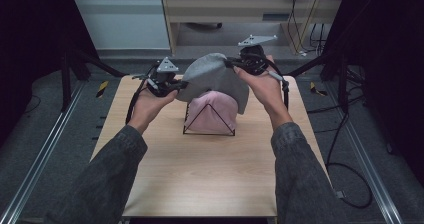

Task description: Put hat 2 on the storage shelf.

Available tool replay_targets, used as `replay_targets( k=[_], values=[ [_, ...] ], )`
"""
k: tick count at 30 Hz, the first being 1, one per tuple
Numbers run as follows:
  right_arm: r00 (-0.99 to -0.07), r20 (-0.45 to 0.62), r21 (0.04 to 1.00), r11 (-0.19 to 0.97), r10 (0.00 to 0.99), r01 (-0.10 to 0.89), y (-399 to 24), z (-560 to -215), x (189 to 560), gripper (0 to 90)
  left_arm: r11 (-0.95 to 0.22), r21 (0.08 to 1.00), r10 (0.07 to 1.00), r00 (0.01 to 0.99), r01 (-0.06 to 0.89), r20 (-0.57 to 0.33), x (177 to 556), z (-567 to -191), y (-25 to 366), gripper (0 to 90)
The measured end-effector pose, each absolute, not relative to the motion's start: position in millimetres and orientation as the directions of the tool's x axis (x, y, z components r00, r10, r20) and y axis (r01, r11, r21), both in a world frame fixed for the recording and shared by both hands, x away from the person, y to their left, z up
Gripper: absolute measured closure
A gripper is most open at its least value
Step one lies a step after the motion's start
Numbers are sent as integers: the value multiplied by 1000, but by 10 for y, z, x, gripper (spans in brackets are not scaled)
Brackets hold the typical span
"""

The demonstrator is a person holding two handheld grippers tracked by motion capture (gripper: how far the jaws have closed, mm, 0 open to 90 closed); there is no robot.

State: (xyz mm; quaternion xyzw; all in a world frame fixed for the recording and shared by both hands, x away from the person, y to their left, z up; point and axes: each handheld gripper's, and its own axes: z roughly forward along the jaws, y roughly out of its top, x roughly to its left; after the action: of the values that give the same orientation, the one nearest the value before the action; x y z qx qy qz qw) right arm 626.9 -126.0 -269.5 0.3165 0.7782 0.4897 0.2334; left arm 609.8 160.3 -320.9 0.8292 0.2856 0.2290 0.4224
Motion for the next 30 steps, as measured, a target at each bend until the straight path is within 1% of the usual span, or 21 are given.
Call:
replay_targets(
  k=[3, 17, 30],
  values=[
    [-696, -55, 902, 334, 716, 273, -1229, -2760, 6246, 854, -474, 828, 672, 731, 300, 120, 6092, -3313, 1612, 873],
    [-709, -58, 882, 369, 703, 294, -1163, -2941, 6187, 854, -471, 814, 681, 727, 339, 90, 6082, -3582, 1644, 874],
    [-719, -65, 865, 399, 691, 305, -1104, -3078, 6185, 853, -477, 798, 686, 723, 368, 77, 6087, -3772, 1664, 873]
  ],
)
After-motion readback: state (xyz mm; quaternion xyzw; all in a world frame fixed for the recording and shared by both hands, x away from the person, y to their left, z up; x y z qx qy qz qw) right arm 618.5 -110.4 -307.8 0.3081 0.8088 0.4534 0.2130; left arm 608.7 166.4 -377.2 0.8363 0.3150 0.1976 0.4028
